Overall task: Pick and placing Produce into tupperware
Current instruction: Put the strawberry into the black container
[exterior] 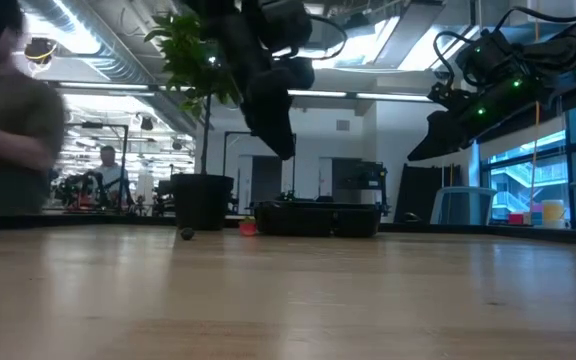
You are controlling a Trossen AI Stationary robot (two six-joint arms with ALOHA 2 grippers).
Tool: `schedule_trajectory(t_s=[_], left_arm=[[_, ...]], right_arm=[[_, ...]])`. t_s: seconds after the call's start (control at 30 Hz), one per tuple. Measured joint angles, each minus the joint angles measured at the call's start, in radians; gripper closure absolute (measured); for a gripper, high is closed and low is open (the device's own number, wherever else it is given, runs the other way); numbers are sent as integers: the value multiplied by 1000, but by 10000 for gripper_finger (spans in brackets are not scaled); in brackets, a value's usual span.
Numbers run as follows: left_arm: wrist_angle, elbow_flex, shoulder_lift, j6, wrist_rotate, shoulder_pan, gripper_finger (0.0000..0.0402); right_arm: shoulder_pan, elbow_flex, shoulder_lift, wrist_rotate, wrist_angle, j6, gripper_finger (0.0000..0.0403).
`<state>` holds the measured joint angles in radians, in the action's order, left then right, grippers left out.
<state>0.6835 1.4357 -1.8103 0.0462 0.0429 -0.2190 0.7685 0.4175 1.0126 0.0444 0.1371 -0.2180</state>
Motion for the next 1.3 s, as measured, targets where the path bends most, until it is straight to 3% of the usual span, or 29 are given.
schedule_trajectory(t_s=[0.27, 0.43, 0.63, 0.93, 1.13, 1.3], left_arm=[[110, 0, -2, -282, 29, 93, 190], [169, 0, -2, -493, 292, 139, 190], [204, -41, -3, -830, 462, 161, 190], [109, -146, -3, -1059, 464, 154, 190], [-65, -226, -3, -1058, 468, 154, 190], [-116, -266, -3, -1060, 471, 149, 190]], right_arm=[[0, 0, 0, 0, -3, 0, 207], [0, 0, 0, 0, -3, 0, 207], [0, 0, 0, 0, -2, 0, 207], [0, 0, 0, 0, -2, 0, 207], [0, 0, 0, 0, -3, 0, 207], [0, 0, 0, 0, -3, 0, 207]])
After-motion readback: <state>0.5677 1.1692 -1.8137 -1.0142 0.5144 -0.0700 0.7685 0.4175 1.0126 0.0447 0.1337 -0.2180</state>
